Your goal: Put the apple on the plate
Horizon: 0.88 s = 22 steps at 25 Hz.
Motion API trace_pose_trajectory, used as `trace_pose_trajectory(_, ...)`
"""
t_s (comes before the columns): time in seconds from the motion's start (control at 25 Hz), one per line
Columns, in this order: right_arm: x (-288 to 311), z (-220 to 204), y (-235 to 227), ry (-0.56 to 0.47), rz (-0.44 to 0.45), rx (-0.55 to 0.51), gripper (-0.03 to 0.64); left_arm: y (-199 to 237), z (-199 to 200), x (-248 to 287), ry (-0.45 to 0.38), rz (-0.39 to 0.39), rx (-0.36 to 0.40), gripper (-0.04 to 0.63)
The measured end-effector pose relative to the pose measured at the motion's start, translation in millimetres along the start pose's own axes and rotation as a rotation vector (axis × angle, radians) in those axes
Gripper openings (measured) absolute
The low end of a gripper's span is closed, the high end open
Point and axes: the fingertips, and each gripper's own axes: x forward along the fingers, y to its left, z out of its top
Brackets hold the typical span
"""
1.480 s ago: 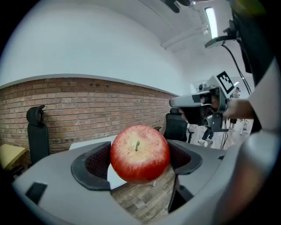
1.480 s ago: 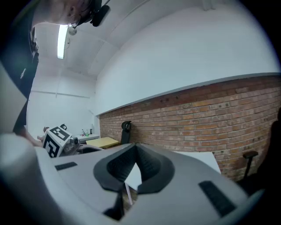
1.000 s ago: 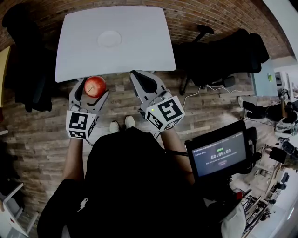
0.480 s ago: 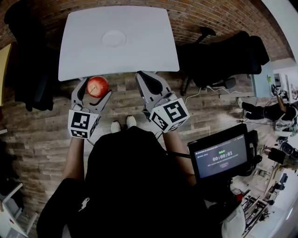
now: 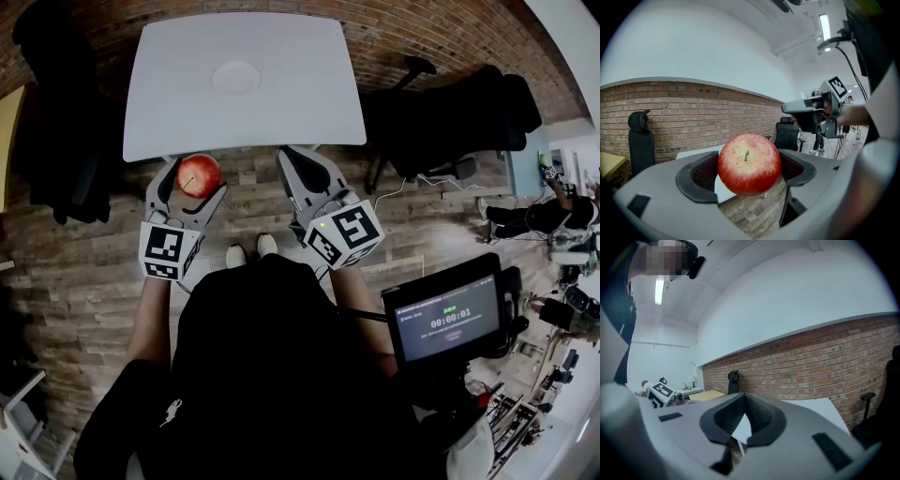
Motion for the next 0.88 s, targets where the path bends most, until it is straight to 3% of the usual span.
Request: trace_pose_trajectory(0.88,12,-3,23,0.017,0.026,-0.003,0.003,18,-15,-24,0.012,0.027,-0.022,0.402)
